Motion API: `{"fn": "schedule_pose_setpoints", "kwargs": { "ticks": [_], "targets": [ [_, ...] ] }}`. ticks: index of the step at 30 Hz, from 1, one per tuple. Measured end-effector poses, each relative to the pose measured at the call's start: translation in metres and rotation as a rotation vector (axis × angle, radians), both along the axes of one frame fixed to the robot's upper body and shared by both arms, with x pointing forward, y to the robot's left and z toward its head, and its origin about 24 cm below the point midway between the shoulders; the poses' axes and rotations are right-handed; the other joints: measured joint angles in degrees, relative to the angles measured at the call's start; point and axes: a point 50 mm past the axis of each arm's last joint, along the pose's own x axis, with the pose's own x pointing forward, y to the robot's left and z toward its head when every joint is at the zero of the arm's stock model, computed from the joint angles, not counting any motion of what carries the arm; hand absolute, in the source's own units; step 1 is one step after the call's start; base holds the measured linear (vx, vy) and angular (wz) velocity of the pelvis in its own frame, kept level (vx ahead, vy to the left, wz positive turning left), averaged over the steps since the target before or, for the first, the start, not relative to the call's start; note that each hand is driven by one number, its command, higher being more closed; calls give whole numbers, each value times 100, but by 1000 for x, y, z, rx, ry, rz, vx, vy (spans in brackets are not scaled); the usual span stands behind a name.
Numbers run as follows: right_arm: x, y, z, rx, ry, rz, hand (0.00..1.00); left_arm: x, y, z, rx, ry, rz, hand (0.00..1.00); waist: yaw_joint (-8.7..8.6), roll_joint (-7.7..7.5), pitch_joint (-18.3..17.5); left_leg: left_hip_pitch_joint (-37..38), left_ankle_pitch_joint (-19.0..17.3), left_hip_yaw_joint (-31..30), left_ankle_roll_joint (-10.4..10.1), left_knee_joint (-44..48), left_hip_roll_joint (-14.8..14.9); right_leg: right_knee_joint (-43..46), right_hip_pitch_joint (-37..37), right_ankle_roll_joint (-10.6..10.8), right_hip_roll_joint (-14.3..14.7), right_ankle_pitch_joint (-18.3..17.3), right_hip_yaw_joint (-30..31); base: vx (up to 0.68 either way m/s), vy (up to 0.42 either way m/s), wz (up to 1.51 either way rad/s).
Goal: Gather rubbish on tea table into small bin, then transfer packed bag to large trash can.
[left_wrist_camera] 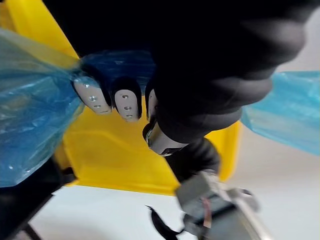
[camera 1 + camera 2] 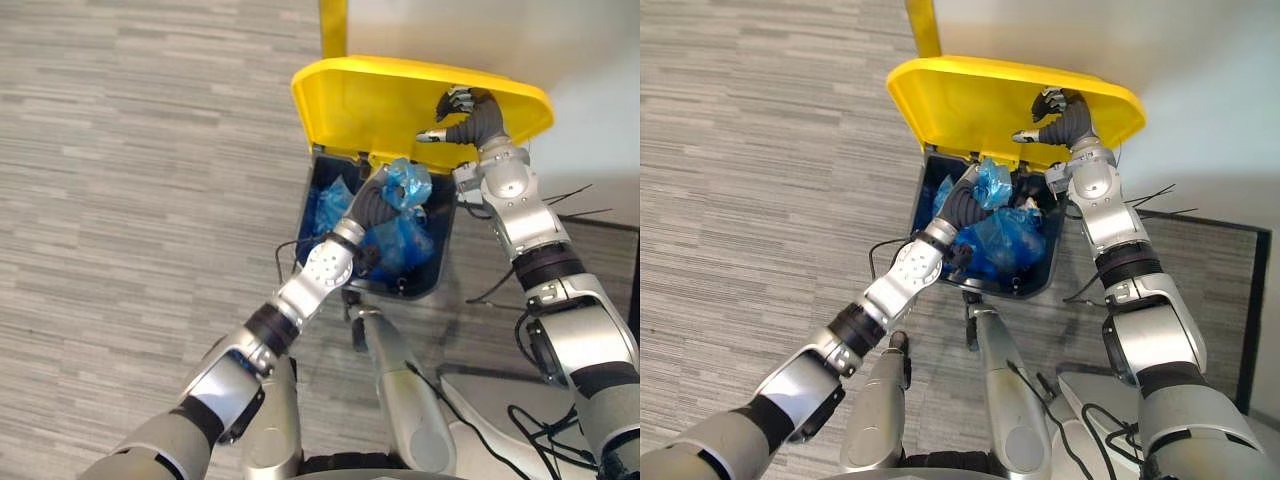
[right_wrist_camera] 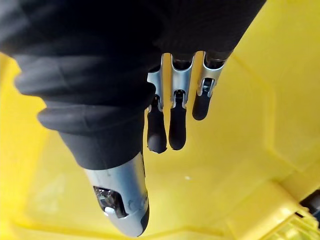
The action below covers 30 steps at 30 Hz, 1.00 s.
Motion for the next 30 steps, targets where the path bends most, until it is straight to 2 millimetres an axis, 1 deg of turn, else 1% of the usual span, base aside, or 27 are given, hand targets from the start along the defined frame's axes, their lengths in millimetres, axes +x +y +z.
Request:
{"fn": "schedule_pose_setpoints", "kwargs": {
  "ticks": [1,2,4,5,6,7,8,13,16,19,21,24,26,27,28,29,30],
  "targets": [
    [0,3,1,2,-3,8,0,2,2,-4,10,18,18,100,-10,0,0,-3,0,50,-1,2,2,-20,-11,23,3,17,17,-18,13,-21],
    [1,8,4,7,-12,21,0,5,3,-11,27,53,43,0,-38,-1,0,-37,-1,135,-3,13,3,-45,-56,76,4,54,63,-28,25,-18],
    [1,14,9,6,-28,39,0,8,2,-20,66,89,62,0,-23,-1,0,-135,-2,314,-5,73,9,-107,-147,153,3,129,146,-48,51,-37],
    [-2,24,13,-13,-50,71,0,9,3,-29,85,126,86,0,-7,-2,0,-210,-2,463,15,90,34,-189,-210,247,2,195,167,-50,61,-49],
    [-3,29,14,-17,-58,88,0,10,4,-32,100,140,96,0,-6,-2,0,-227,-4,511,32,91,56,-210,-221,279,2,233,166,-30,72,-48],
    [-5,39,16,-7,-73,119,0,11,7,-40,130,169,113,0,1,-4,2,-240,-8,592,41,89,64,-290,-227,244,0,315,175,-5,52,-28],
    [-6,44,17,-2,-81,137,0,11,8,-43,151,182,125,0,-16,-4,2,-244,-7,629,42,80,63,-302,-242,228,0,326,194,9,43,-20],
    [-9,56,19,-14,-94,175,0,12,5,-42,192,167,138,0,-22,-7,0,-260,-10,695,46,133,85,-281,-284,211,-2,317,174,19,-2,-1],
    [-10,60,19,-20,-100,186,0,13,5,-40,255,133,143,0,-24,-9,-1,-293,-63,743,124,287,81,-238,-283,183,-34,299,163,-4,6,1],
    [-13,62,22,-45,-127,190,0,12,2,-41,289,123,150,0,-47,-24,-9,-317,-93,812,158,429,10,-144,-282,163,-161,285,150,-41,55,7],
    [-14,61,19,-46,-132,192,0,12,1,-41,294,120,153,0,-44,-50,-23,-328,-92,819,160,421,-39,-121,-273,165,-287,285,84,-59,53,10],
    [-20,58,-6,-34,-91,201,0,12,9,-46,299,129,177,0,-58,-85,-37,-322,-98,725,165,526,-77,-167,-112,170,-419,287,-106,-35,54,23],
    [-23,46,-35,-18,-21,169,0,10,20,-51,297,127,206,0,-45,-105,-42,-244,-130,514,228,666,-78,-204,142,170,-459,277,-282,-4,55,35],
    [-24,43,-42,-17,-6,157,0,10,24,-52,296,123,214,0,-38,-128,-54,-230,-136,493,238,684,-86,-196,182,177,-482,268,-308,-20,50,30],
    [-25,38,-51,-15,16,141,0,10,30,-53,296,118,227,0,-37,-173,-79,-214,-138,452,242,705,-113,-203,242,181,-518,267,-339,-22,48,27],
    [-29,31,-64,8,46,120,0,8,41,-56,298,115,248,0,-24,-220,-106,-196,-154,383,271,794,-122,-213,347,185,-545,273,-408,-25,64,30],
    [-36,24,-83,49,87,95,0,5,54,-65,301,129,280,0,26,-292,-138,-119,-178,339,314,867,-125,-219,497,168,-565,287,-461,-18,61,26]
  ]
}}
